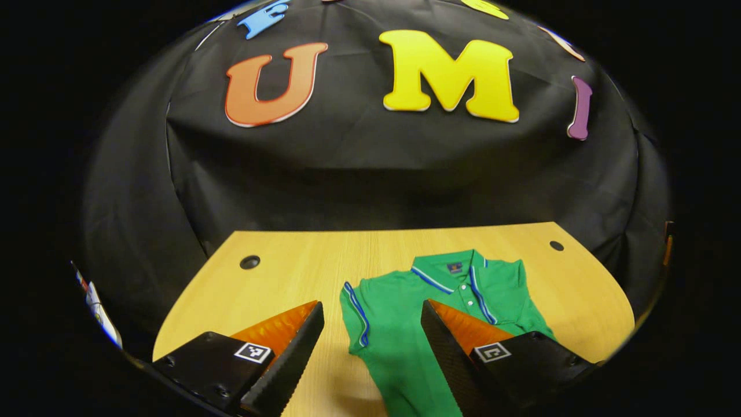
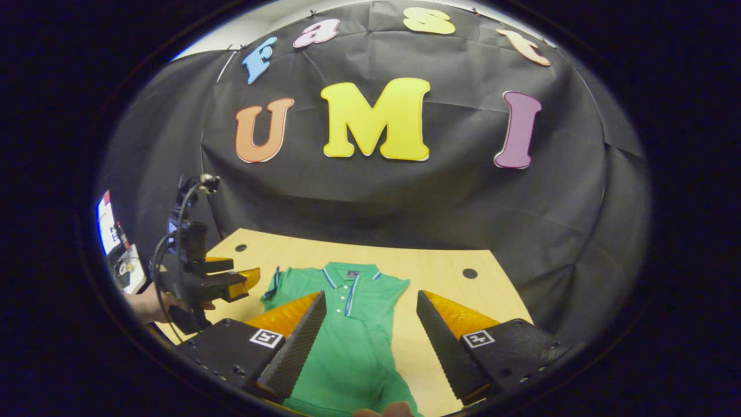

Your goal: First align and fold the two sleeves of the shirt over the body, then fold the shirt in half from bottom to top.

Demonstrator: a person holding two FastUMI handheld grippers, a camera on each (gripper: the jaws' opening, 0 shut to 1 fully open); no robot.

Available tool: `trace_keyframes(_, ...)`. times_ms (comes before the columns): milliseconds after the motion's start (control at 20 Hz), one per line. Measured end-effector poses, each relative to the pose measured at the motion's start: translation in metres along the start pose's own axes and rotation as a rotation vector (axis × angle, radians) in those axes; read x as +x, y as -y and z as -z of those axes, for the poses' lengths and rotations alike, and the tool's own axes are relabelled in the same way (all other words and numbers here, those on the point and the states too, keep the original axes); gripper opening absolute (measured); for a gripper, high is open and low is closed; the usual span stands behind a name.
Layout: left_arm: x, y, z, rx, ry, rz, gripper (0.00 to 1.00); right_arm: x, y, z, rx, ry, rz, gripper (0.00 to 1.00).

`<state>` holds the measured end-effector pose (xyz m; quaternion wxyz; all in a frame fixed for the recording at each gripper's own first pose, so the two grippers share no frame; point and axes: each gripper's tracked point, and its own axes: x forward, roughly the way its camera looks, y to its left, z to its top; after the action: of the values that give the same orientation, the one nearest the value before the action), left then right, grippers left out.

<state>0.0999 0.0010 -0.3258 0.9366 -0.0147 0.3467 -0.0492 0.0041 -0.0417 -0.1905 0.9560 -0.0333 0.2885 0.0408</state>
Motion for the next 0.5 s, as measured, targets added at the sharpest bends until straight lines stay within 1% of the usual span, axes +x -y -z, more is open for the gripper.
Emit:
trace_keyframes(50, 0.012, -0.003, 0.012, -0.014, -0.027, -0.002, 1.0, -0.005, 0.003, 0.008, 0.007, -0.014, 0.011, 0.94)
trace_keyframes(150, 0.033, -0.012, 0.031, -0.033, -0.074, -0.009, 1.0, -0.008, 0.008, 0.021, 0.016, -0.051, 0.033, 0.96)
trace_keyframes(200, 0.044, -0.016, 0.038, -0.029, -0.092, -0.017, 1.0, -0.007, 0.01, 0.025, 0.019, -0.063, 0.04, 0.94)
trace_keyframes(250, 0.054, -0.019, 0.043, -0.016, -0.105, -0.023, 1.0, -0.005, 0.013, 0.028, 0.018, -0.074, 0.049, 0.96)
trace_keyframes(500, 0.09, -0.029, 0.062, 0.034, -0.152, -0.023, 1.0, 0.004, 0.015, 0.038, 0.015, -0.12, 0.064, 0.96)
